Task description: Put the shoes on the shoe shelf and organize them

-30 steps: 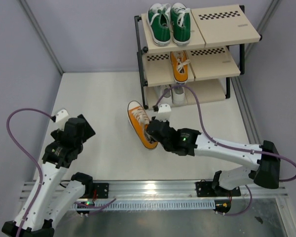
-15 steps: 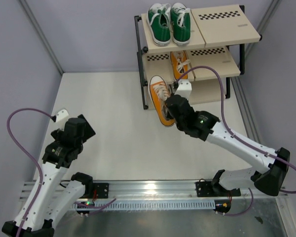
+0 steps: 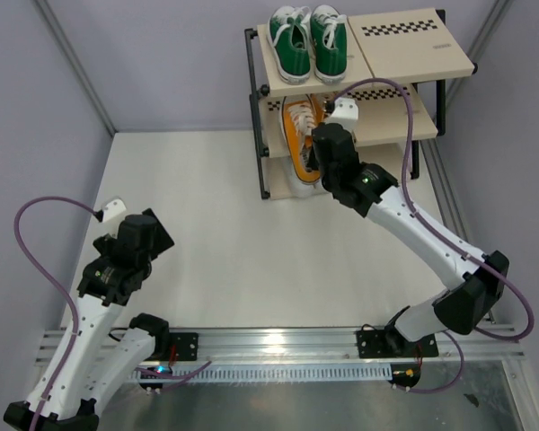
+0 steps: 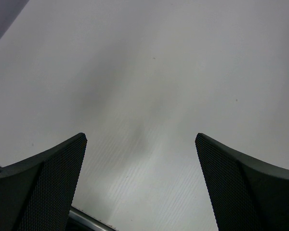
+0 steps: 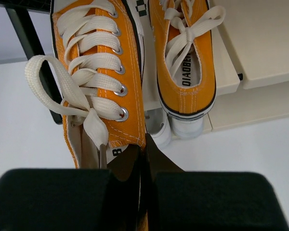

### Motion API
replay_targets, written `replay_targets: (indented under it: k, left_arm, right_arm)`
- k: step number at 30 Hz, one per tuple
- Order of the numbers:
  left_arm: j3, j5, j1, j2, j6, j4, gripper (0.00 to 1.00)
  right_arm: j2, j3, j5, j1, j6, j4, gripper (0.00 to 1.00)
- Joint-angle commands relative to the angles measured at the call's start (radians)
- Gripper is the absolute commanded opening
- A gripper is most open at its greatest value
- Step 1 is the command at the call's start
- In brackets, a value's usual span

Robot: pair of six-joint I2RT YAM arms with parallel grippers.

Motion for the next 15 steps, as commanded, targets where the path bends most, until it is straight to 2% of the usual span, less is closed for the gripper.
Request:
replay_targets:
  k: [1,8,15]
  left_arm:
    - [-0.005,-0.001,0.006,-0.010,0.003,0.031,0.99]
    - [-0.010,0.009,0.006,-0.010,0.009,0.037,0.99]
    - [-0.010,0.020,0.006,-0.003,0.017,0.045,0.99]
  right_arm:
    - [0.020,0.073,-0.031,-0.023,-0.033,0.137,0.03]
    - [0.078,0.119,-0.074,-0.054,-0.056,0.174,0.03]
    - [0.140,0.183,-0.052,-0.069,-0.065,0.187,0.03]
